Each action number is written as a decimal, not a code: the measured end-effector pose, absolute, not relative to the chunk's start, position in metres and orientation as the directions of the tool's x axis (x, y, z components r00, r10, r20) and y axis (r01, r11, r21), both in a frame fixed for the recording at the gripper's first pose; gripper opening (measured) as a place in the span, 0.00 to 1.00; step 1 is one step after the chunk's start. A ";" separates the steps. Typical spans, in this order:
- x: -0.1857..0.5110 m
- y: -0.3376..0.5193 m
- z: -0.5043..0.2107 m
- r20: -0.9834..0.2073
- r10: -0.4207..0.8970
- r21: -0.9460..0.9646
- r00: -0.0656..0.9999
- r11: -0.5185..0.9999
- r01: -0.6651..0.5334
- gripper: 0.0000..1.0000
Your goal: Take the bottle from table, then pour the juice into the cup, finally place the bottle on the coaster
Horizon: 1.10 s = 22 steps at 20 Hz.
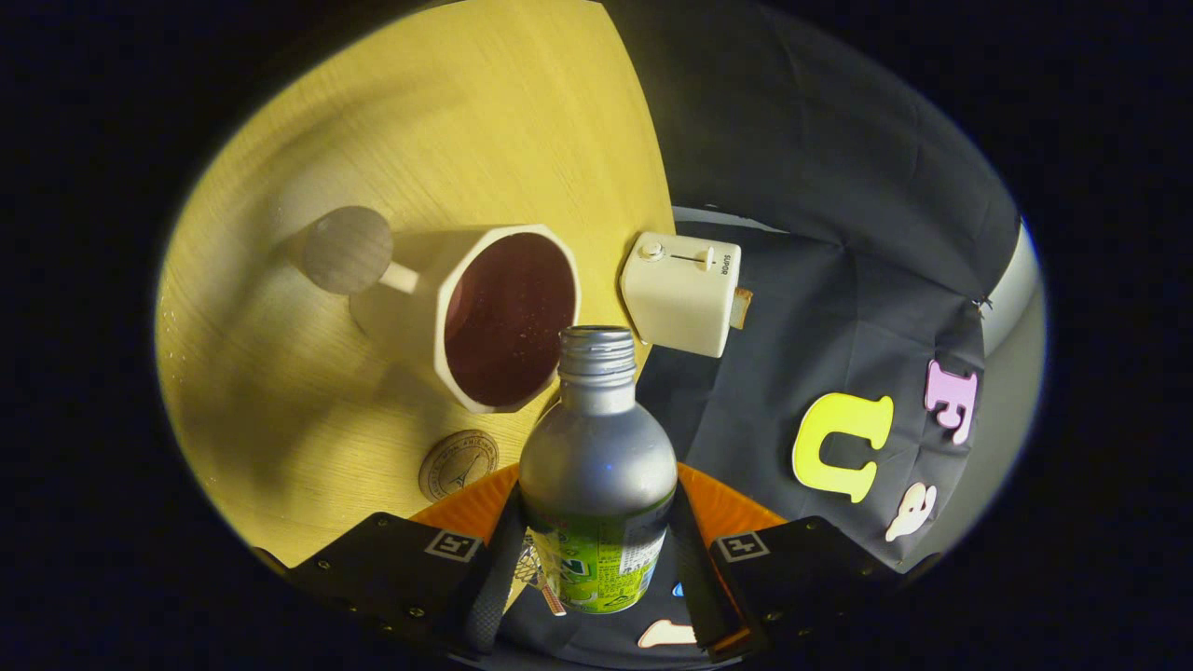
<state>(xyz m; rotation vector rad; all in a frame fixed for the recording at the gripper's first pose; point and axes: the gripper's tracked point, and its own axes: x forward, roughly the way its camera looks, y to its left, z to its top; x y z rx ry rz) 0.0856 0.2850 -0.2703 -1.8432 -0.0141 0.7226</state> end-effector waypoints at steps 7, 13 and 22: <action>0.087 0.287 -0.260 -0.425 0.366 -0.905 0.828 -0.172 -0.389 0.76; 0.085 0.276 -0.246 -0.403 0.343 -0.885 0.848 0.090 -0.457 0.76; 0.095 0.264 -0.238 -0.379 0.334 -0.800 0.863 0.350 -0.487 0.76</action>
